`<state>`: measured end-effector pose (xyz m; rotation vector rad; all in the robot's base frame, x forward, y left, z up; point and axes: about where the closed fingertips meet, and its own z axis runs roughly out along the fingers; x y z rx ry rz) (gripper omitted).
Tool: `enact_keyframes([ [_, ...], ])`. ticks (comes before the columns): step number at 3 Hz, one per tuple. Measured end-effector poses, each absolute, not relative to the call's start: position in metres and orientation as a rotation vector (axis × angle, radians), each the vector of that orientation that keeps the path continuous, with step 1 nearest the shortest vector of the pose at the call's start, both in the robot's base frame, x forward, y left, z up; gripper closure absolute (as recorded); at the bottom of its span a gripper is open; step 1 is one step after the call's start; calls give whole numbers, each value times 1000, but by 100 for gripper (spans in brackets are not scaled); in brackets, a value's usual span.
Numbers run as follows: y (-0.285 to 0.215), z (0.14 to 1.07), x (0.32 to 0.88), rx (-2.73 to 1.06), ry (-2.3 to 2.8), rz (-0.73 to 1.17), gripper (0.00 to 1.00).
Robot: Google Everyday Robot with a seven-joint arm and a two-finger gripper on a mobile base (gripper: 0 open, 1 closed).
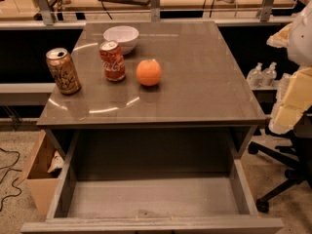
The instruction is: Close top drawer
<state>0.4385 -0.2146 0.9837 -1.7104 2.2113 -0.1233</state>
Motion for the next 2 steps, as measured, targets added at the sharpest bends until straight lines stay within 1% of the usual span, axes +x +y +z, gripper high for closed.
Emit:
enact_keyframes([
  [1, -213, 982, 438, -1714, 2212, -139, 0],
  [2, -208, 961, 431, -1743, 2226, -179, 0],
])
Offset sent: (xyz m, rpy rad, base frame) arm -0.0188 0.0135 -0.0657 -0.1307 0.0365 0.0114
